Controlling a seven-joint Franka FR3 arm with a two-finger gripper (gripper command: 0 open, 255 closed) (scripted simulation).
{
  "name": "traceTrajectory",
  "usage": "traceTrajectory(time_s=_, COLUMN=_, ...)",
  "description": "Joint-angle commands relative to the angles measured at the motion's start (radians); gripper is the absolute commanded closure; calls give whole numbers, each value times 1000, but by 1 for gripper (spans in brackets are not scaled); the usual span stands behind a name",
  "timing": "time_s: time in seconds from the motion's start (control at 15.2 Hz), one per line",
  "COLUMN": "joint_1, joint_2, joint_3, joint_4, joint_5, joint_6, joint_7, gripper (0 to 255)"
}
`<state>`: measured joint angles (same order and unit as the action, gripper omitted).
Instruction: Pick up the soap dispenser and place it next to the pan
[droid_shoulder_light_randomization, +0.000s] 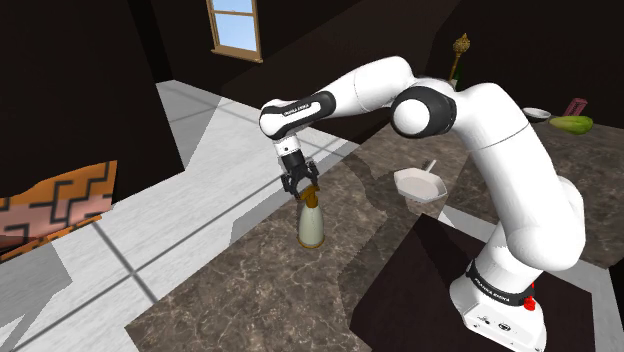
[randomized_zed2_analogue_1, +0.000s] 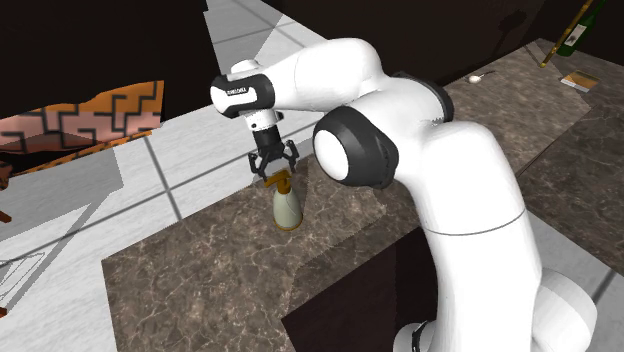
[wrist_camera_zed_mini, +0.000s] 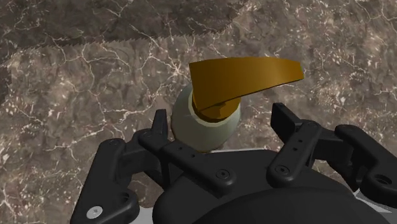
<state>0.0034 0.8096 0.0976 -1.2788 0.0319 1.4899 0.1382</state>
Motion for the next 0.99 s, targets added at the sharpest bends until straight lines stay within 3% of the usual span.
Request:
traceTrajectory(time_s=0.0, joint_1=-1, joint_2=-9, joint_3=0, joint_4=-40, joint_5=0, joint_6=31, joint_7=-1, gripper=0)
traceTrajectory(time_s=0.13, joint_1=-1, joint_2=-22, joint_3=0, joint_4=-93, joint_5=1, joint_6=72, joint_7=-2, gripper=0)
traceTrajectory(time_s=0.66, joint_1=-1, joint_2=-21, joint_3=0, joint_4=-93, joint_5=1, joint_6=72, joint_7=-2, gripper=0)
traceTrajectory(time_s=0.73, joint_1=-1, joint_2=-21, joint_3=0, joint_4=-93, joint_5=1, joint_6=72, joint_7=-2, gripper=255)
traceTrajectory(time_s=0.92, joint_1=-1, joint_2=-22, joint_3=0, joint_4=-93, joint_5=1, joint_6=72, joint_7=-2, gripper=255)
